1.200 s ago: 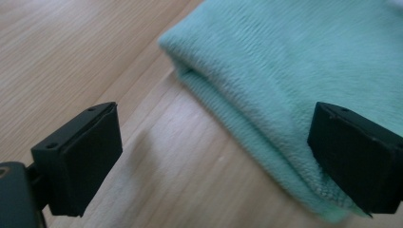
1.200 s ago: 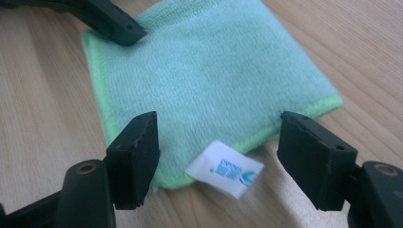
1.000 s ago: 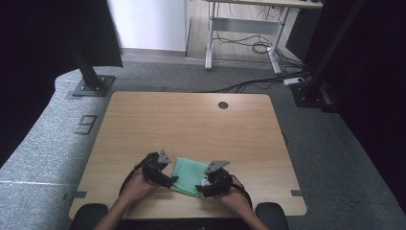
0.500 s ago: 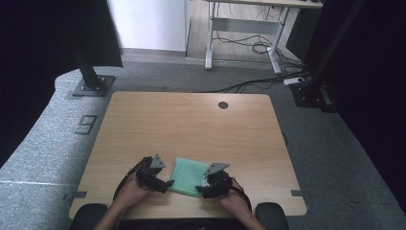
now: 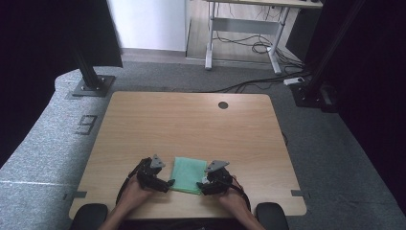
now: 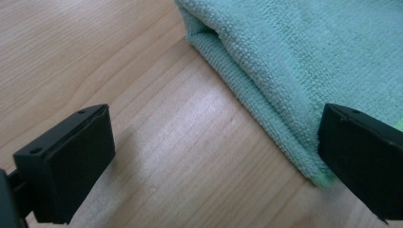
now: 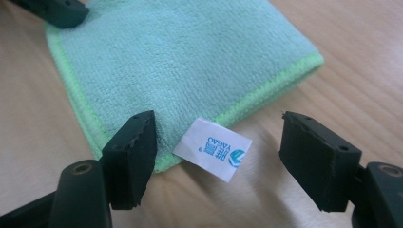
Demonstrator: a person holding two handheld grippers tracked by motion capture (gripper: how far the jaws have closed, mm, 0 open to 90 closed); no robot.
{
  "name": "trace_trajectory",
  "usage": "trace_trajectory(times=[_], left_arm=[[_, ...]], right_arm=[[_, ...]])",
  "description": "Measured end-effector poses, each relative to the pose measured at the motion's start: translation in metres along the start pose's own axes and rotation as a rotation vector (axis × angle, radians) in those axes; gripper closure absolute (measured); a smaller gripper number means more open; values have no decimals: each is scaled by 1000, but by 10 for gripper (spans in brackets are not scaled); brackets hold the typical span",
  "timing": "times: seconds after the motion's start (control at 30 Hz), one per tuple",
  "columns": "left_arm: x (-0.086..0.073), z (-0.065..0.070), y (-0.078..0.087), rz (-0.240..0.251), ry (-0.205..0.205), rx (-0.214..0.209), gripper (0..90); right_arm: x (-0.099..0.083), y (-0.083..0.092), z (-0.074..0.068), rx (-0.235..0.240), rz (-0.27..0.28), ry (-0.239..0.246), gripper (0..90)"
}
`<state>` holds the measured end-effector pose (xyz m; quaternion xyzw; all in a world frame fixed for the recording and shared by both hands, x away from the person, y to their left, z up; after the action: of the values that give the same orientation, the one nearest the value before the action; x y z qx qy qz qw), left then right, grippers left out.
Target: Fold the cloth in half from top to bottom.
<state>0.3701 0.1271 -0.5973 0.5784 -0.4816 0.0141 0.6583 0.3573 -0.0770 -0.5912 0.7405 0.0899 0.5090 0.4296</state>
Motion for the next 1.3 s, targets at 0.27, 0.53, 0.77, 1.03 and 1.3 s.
trace_trajectory(times=[0.27, 0.53, 0.77, 1.03, 1.3], left_arm=[[9, -1, -9, 21, 20, 25, 0], [22, -8, -22, 44, 21, 50, 0], [35, -16, -35, 53, 30, 71, 0], [47, -27, -47, 45, 49, 78, 0], [55, -33, -56, 38, 72, 83, 0]], right_arm=[[4, -1, 21, -29, 10, -27, 285], [12, -4, 44, -66, 18, -55, 290], [17, -7, 60, -82, 31, -83, 292], [22, -9, 76, -100, 38, -99, 294], [30, -14, 93, -117, 47, -111, 305]])
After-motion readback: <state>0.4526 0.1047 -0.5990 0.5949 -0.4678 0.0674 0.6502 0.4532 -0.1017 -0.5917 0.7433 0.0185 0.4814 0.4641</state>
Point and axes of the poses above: each handheld gripper's, and its own axes: y roughly backward along the jaws, x roughly out of its top, z roughly to its right, the point moved 7 cm from there along -y, roughly forward along the jaws, and after that the axes turned 10 degrees about x, right-handed, at the moved point
